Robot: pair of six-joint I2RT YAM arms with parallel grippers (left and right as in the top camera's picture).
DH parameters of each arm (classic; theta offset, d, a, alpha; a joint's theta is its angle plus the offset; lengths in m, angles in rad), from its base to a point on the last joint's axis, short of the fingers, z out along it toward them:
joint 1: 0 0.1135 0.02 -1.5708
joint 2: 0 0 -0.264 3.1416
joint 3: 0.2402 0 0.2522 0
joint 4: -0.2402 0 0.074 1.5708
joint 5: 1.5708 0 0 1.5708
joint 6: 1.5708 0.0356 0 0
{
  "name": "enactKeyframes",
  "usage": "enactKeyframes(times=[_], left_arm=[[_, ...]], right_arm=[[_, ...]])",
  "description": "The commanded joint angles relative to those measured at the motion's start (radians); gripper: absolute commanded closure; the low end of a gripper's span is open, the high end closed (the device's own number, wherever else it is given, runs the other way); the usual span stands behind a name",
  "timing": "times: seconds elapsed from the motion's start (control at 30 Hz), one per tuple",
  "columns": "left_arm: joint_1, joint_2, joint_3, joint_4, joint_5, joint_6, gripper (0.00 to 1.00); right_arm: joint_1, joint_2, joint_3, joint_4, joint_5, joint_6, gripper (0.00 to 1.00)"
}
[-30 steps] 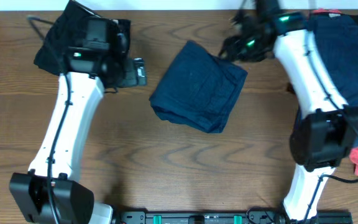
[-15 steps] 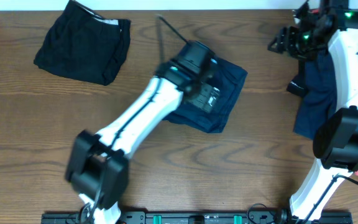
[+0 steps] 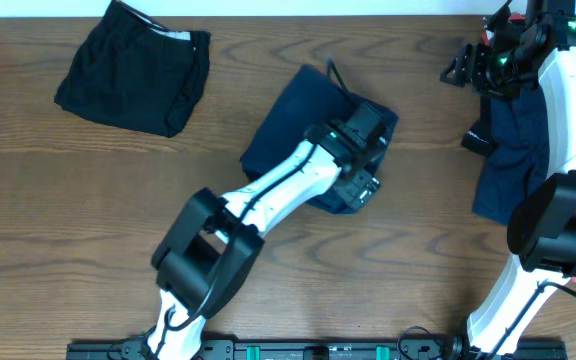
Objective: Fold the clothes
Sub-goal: 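Grasp the folded navy shorts with the left gripper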
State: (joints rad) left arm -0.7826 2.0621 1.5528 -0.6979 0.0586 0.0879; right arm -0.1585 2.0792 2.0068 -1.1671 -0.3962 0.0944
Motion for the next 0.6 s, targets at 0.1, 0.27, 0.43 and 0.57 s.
enactKeyframes(times=[0.1, 0.27, 0.43, 0.57], left_arm=[[-0.062, 0.009, -0.006, -0.001, -0.030, 0.056, 0.02], [-0.074, 0.040, -0.006, -0.016, -0.068, 0.058, 0.02], [-0.074, 0.072, -0.006, -0.041, -0.072, 0.080, 0.02], [-0.074, 0.101, -0.006, -0.045, -0.083, 0.092, 0.02]], right_arm=[[0.003, -0.018, 0.008, -0.003, 0.015, -0.014, 0.28], [0.003, -0.018, 0.008, -0.003, 0.015, -0.014, 0.27], [0.003, -0.018, 0.008, -0.003, 0.022, -0.021, 0.27], [0.003, -0.018, 0.008, -0.003, 0.026, -0.021, 0.27]])
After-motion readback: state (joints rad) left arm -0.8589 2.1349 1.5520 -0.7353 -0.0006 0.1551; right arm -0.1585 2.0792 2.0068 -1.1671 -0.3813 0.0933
